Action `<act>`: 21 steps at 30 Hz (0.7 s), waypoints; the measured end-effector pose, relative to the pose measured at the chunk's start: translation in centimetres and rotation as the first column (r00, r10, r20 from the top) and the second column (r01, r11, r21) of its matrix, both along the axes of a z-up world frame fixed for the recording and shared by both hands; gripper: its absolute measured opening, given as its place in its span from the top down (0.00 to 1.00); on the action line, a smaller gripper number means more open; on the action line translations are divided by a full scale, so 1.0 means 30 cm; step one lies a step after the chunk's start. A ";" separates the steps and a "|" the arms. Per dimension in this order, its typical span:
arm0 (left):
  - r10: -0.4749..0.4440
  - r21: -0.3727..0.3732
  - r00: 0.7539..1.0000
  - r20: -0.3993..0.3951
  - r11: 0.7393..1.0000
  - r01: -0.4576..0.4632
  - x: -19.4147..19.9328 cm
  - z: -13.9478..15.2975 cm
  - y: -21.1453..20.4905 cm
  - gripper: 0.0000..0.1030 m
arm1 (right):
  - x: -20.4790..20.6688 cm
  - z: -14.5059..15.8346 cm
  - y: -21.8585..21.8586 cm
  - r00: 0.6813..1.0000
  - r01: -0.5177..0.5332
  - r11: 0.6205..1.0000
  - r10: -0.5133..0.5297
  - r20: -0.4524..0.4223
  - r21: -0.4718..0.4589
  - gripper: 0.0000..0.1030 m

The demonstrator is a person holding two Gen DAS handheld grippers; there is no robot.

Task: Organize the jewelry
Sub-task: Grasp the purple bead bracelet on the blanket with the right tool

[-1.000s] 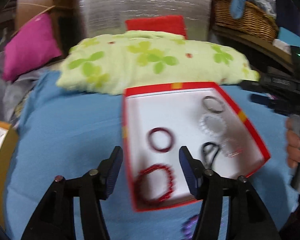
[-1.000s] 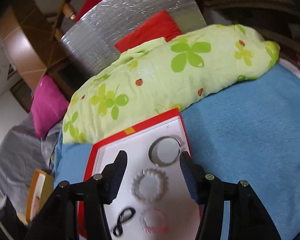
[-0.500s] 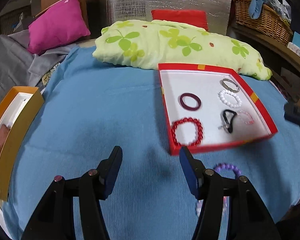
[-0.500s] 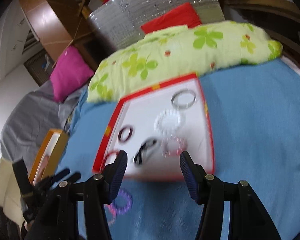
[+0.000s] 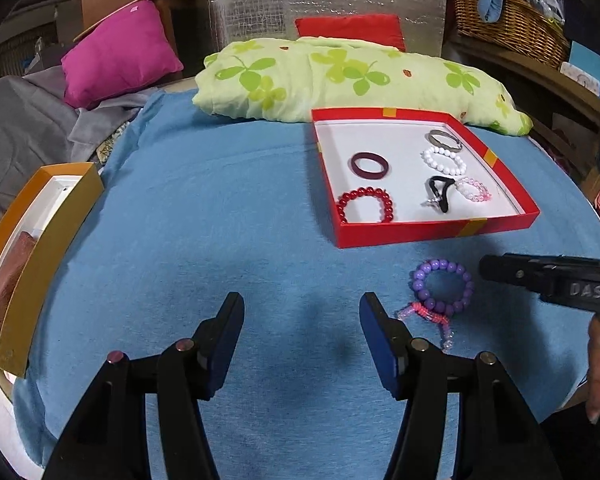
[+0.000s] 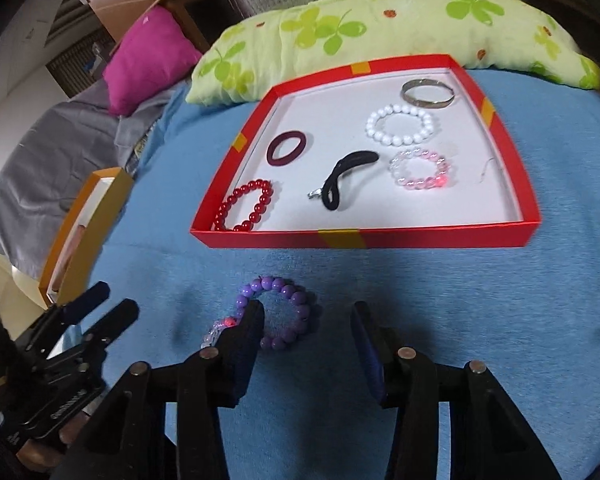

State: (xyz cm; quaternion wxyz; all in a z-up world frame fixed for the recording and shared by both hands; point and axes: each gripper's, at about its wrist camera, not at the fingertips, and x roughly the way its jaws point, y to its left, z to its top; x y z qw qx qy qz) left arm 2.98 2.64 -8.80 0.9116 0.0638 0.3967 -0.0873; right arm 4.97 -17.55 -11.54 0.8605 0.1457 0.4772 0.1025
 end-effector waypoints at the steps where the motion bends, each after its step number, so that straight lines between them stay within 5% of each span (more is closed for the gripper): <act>1: 0.003 -0.001 1.000 0.004 1.000 -0.003 0.001 0.004 0.006 0.41 | 0.006 -0.006 0.011 1.000 -0.003 1.000 0.003 -0.006 -0.005 0.59; 5: 0.013 -0.014 1.000 0.015 1.000 -0.013 0.006 0.018 0.025 0.41 | 0.039 -0.040 0.057 0.999 -0.019 0.999 0.017 -0.034 -0.048 0.64; 11: 0.010 -0.009 1.000 0.028 1.000 -0.009 0.010 0.030 0.027 0.41 | 0.050 -0.058 0.108 0.999 -0.045 0.986 0.041 -0.024 -0.163 0.88; 21: -0.029 0.020 0.999 0.027 0.999 0.029 0.011 0.024 -0.026 0.41 | 0.031 -0.034 0.008 1.000 -0.010 0.986 0.006 -0.027 -0.167 0.90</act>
